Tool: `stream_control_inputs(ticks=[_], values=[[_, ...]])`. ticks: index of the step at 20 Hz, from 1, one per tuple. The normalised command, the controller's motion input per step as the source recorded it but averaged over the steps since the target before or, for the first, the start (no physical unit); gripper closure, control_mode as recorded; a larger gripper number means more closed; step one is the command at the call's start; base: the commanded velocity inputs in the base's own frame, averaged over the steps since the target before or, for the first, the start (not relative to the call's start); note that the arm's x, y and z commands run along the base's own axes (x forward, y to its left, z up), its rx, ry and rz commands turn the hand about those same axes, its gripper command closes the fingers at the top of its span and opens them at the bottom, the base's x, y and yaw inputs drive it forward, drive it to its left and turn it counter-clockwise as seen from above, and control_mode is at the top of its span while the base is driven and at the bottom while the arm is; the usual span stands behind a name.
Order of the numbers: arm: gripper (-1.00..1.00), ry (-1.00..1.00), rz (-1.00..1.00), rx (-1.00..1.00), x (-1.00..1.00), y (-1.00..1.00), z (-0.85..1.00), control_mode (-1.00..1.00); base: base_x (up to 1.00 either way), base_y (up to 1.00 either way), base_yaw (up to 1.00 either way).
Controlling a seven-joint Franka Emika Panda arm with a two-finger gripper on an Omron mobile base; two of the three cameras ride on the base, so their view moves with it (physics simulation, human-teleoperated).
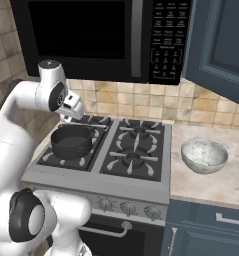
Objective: Open the cabinet and move the ladle to the pot. Then close the cabinet.
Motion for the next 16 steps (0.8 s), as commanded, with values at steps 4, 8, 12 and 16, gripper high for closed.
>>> stream_control_inputs(ticks=[4,8,12,16], values=[[1.00,0.07,0.00,0.00,0.38,0.26,-0.50,-1.00,0.00,0.00,0.00],[1.00,0.08,0.00,0.00,0.21,0.25,-0.51,-1.00,0.00,0.00,0.00],[1.00,0.06,0.00,0.00,0.31,0.28,-0.56,-1.00,0.00,0.00,0.00],[1.00,0.04,0.00,0.00,0.39,0.29,-0.57,-1.00,0.00,0.00,0.00]])
